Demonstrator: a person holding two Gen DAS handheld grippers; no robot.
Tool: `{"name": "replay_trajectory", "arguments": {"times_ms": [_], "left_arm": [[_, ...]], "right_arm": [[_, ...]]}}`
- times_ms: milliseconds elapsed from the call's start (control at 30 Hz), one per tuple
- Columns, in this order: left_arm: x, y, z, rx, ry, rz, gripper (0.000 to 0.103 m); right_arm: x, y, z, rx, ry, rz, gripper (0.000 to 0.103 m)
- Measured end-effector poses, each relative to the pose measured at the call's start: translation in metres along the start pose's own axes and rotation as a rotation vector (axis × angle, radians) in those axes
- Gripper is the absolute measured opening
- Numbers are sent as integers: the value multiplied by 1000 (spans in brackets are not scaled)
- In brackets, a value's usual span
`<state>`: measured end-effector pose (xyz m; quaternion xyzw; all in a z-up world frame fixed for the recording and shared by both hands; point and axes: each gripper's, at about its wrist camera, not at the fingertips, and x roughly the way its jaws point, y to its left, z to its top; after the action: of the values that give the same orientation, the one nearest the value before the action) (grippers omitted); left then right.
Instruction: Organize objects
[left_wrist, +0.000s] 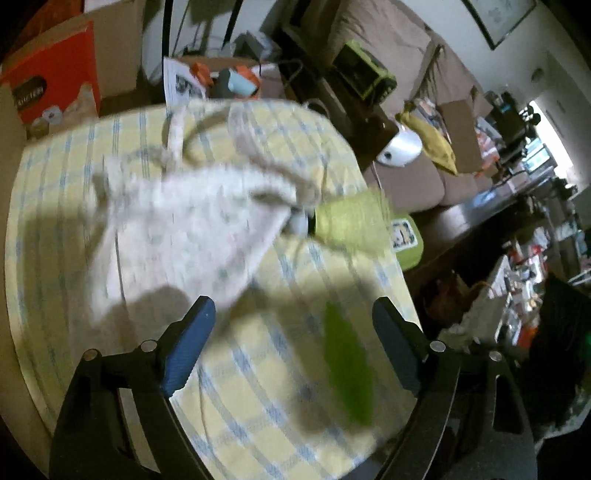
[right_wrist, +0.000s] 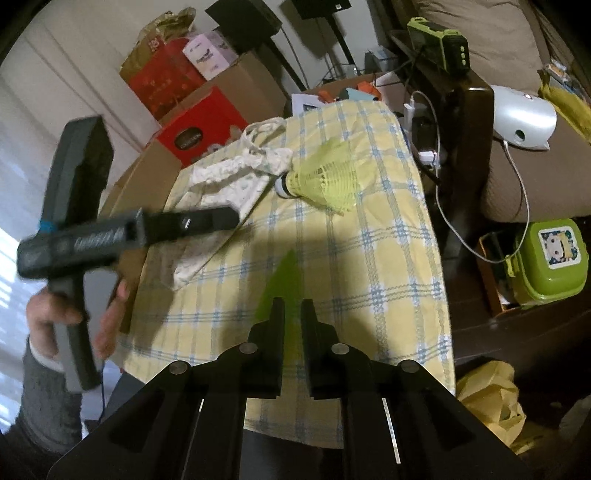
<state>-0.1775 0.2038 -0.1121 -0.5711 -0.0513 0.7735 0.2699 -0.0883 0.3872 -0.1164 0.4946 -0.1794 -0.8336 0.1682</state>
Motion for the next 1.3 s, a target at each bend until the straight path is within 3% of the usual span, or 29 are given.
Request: {"name": "replay_trajectory", "arguments": {"times_ms": [167,267,500,700,933,1067,1300], "left_arm": [[0,5,-31,-44,46,-60,66],[2,7,-43,-76,57,-102,62],[9,5,-48,-127,65,-113,62],[12,-4,-46,-117,91,-91,63],[11,-13,-46,-107,91,-92,63],[14,-18,-47,-101,101,-97,63],[20,-30,-48,-63,128,-42,64]], "right_arm": [[14,-1,-6,20,34,45,16],[18,5,-10,-2,46,45,16],[33,30,-23,-113,83,3,21],[37,46,-31,-157,79,37,24],[17,33,-26,-157,13,-145,33],[23,24,-25,-136,31,-134,33],[33,45,-31,-189,34,-80,35]]}}
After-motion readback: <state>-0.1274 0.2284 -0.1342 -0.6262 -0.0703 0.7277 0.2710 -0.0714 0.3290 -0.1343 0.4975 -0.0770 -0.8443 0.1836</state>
